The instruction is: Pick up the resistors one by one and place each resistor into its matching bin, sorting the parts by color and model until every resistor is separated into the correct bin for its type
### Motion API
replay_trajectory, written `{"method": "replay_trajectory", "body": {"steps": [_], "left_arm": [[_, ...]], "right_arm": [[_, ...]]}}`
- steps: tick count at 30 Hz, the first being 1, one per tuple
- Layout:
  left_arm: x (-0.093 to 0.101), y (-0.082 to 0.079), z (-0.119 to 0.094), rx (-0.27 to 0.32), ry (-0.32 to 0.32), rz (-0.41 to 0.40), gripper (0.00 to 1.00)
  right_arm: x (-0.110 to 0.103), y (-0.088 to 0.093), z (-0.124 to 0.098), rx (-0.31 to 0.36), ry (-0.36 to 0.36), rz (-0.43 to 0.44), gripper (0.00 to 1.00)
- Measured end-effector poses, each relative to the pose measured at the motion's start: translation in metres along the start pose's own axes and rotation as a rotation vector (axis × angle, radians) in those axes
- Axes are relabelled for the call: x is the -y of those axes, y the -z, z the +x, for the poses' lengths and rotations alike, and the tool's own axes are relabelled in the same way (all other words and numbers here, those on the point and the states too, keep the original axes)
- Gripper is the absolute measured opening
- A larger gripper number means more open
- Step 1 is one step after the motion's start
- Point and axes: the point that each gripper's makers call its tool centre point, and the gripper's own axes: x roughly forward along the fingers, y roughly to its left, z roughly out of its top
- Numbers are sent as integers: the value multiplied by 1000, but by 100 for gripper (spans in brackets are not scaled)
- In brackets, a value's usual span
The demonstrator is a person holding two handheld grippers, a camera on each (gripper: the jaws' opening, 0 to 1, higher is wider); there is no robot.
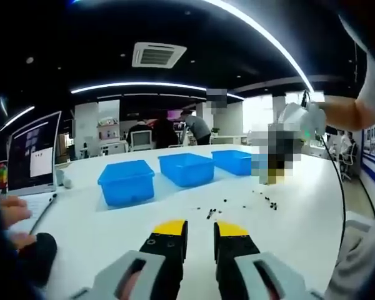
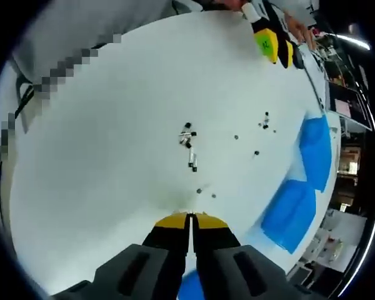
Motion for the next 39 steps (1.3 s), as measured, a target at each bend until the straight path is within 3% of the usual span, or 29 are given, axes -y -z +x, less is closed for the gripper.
{"method": "replay_trajectory", "body": {"steps": [4, 8, 11, 12, 13, 14, 16, 19, 23, 25, 26, 27, 28, 30, 35, 36, 39], "left_arm": [[-2, 1, 0, -3, -1, -1, 20], [-2, 0, 1, 0, 2, -3, 20], [-2, 0, 1, -1, 6, -4, 20], [-2, 0, 2, -1, 6, -4, 20], [-2, 0, 2, -1, 6, -5, 20], [-2, 0, 1, -1, 6, -6, 20], [-3, 1, 2, -2, 5, -6, 20], [-3, -1, 3, -2, 8, -7, 20], [-2, -10, 2, 7, 17, 4, 20], [-2, -14, 1, 13, 17, 10, 20], [-2, -15, 1, 13, 18, 12, 20], [-2, -16, 1, 12, 22, 17, 20], [-2, -16, 1, 11, 25, 21, 20], [-1, -16, 1, 9, 29, 25, 20], [0, -10, 0, 3, 48, 20, 20], [3, -9, 1, -3, 59, 30, 20], [9, -9, 1, -11, 81, 39, 20]], "right_arm": [[7, -3, -6, 44, 17, 54, 5], [16, -14, -13, 208, 44, 260, 5], [27, -10, -19, 313, 97, 428, 5], [36, -8, -24, 377, 138, 517, 5], [38, -8, -26, 394, 150, 538, 5], [47, -7, -31, 457, 199, 606, 5], [66, -8, -49, 648, 308, 751, 5], [83, 10, -66, 763, 464, 885, 5], [99, 59, -86, 805, 718, 1121, 5], [95, 104, -95, 806, 878, 1318, 6], [93, 110, -96, 805, 896, 1343, 6], [86, 134, -97, 792, 959, 1436, 6], [80, 148, -95, 761, 990, 1473, 6], [71, 162, -90, 681, 1009, 1478, 6], [67, 168, -84, 683, 1014, 1531, 6], [66, 173, -82, 660, 1027, 1557, 8], [63, 185, -75, 619, 1043, 1610, 33]]}}
